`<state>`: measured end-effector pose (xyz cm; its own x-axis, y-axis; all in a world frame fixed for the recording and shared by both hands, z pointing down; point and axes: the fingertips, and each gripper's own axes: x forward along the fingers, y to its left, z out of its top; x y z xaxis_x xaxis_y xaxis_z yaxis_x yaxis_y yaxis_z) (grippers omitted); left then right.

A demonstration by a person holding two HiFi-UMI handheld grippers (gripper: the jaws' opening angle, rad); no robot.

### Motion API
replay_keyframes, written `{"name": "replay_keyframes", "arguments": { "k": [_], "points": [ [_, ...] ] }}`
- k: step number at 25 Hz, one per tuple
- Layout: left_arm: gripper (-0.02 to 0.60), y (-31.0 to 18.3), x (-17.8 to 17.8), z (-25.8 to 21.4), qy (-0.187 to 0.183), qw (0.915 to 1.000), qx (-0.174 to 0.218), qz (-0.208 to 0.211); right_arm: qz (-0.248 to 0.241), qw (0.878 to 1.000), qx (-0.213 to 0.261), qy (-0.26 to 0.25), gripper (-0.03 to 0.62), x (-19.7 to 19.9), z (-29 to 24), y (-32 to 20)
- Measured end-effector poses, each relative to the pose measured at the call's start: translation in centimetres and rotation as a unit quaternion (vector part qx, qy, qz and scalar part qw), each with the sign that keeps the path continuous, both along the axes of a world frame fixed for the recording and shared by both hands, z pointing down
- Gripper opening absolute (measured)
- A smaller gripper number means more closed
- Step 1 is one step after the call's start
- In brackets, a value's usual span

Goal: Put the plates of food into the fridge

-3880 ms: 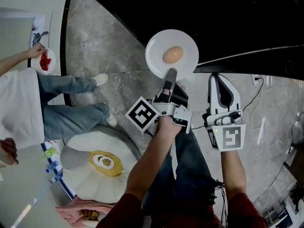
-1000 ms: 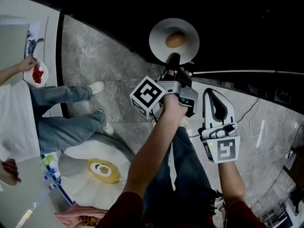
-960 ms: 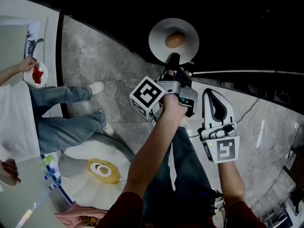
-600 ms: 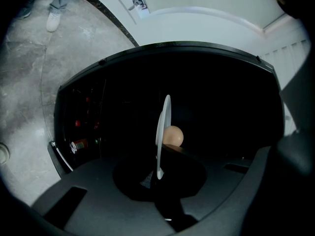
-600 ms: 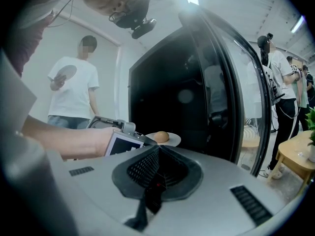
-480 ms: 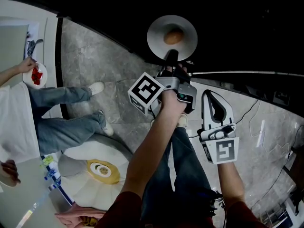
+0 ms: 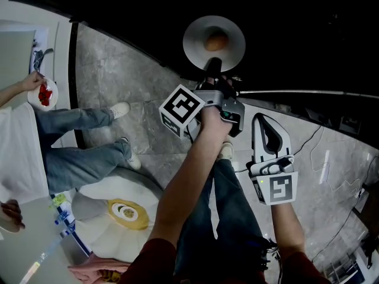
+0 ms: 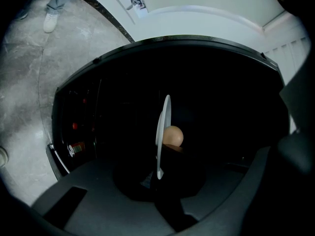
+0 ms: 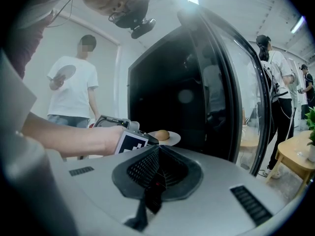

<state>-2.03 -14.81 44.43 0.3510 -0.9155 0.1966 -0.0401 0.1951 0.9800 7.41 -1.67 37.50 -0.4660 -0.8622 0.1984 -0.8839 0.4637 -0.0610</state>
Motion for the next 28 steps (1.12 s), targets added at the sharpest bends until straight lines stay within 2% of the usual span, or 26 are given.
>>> {"name": "replay_keyframes", "arguments": {
  "k": [18,28],
  "points": [
    [0.023,-2.2,0.7,0.2,0.001,1.0,0.003,0.003,0.006,1.0,-0.005,-0.001,0.011,0.6,0.6,-0.3],
    [0.023,-2.8,1.5,0.4,0.015,0.9999,0.0,0.005,0.0,1.0,-0.013,0.001,0.011,0.7,1.1,0.0]
  ]
}}
